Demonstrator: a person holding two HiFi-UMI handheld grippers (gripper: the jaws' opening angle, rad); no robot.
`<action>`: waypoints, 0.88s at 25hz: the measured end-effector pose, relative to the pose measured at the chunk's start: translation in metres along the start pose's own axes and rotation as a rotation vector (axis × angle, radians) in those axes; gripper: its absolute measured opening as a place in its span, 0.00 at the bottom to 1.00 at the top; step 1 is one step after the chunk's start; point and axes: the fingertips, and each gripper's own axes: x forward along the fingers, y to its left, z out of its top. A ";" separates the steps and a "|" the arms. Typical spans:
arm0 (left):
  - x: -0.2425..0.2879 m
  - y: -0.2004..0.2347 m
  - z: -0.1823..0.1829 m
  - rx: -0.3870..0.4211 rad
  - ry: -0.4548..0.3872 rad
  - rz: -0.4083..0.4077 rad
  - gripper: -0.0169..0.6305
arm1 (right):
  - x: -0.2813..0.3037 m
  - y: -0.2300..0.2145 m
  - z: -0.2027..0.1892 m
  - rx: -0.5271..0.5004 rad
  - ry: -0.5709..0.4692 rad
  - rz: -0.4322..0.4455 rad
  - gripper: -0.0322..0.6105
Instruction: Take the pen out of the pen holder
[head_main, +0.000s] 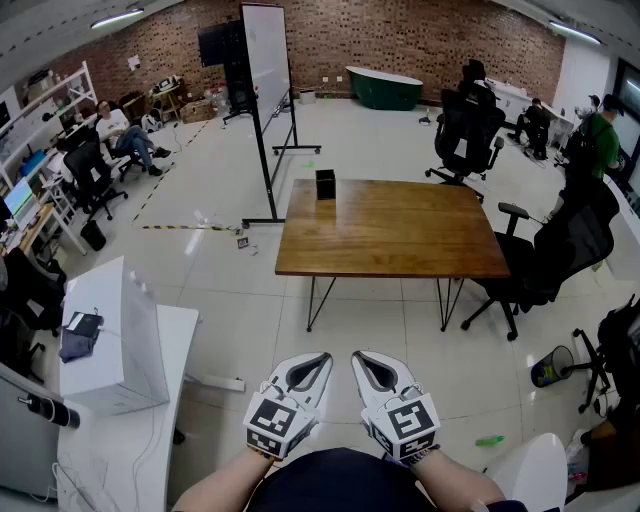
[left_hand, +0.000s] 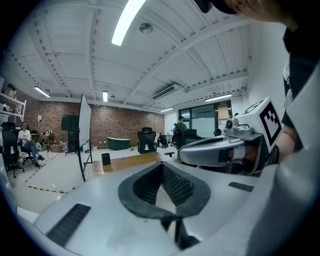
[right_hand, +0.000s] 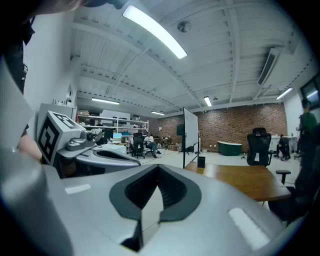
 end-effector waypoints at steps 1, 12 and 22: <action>0.002 -0.001 0.001 0.001 -0.001 0.003 0.03 | -0.001 -0.002 0.001 -0.001 -0.001 0.002 0.05; 0.020 -0.006 0.013 0.017 -0.011 0.054 0.03 | -0.009 -0.026 0.004 -0.020 -0.019 0.025 0.05; 0.043 -0.002 0.031 0.038 -0.036 0.084 0.03 | -0.005 -0.056 0.016 -0.018 -0.042 0.008 0.05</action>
